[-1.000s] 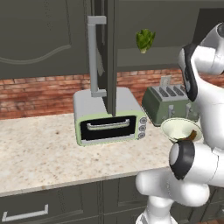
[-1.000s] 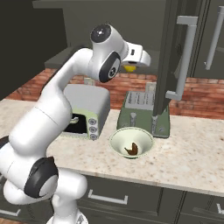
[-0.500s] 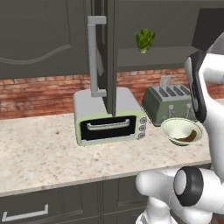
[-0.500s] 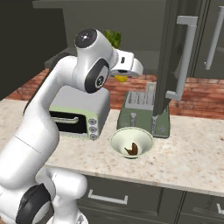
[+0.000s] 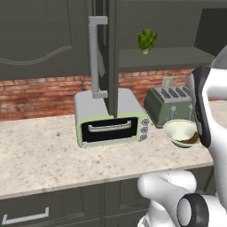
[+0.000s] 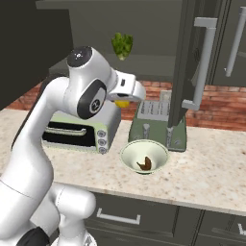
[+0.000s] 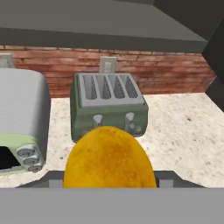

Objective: Open the cabinet. Pick the banana and mango from the cabinet and place them into the bowl. Then close the cabinet.

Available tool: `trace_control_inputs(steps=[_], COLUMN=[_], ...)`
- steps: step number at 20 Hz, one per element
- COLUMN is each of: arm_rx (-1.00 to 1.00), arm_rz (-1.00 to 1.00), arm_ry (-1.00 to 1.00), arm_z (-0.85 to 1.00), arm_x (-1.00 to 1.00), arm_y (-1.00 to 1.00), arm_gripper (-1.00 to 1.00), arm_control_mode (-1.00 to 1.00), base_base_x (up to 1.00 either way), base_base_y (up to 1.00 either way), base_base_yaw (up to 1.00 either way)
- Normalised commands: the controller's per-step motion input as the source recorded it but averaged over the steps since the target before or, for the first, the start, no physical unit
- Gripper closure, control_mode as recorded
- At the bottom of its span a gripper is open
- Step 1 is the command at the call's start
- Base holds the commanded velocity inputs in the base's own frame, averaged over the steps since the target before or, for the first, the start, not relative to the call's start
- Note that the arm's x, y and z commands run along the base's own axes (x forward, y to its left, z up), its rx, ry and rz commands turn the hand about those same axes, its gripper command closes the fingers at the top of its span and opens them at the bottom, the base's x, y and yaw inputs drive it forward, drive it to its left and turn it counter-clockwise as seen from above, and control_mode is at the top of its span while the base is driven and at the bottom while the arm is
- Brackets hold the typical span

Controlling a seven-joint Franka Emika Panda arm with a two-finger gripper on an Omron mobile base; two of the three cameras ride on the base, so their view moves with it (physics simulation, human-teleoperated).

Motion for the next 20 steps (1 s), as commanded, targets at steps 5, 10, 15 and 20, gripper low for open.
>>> trace_control_inputs(steps=[5, 10, 15, 20], arm_rx=[0.00, 0.00, 0.02, 0.02], arm_rz=[0.00, 0.00, 0.00, 0.00], arm_ry=[0.12, 0.11, 0.09, 0.03], arm_z=[-0.26, -0.41, -0.43, -0.40], arm_x=[-0.05, 0.00, 0.00, 0.00], arm_y=[0.07, 0.04, 0.00, 0.00], arm_gripper=[1.00, 1.00, 1.00, 1.00], arm_control_mode=[-1.00, -1.00, -1.00, -1.00], base_base_x=[0.00, 0.00, 0.00, 0.00], base_base_y=[0.00, 0.00, 0.00, 0.00], base_base_yaw=[0.00, 0.00, 0.00, 0.00])
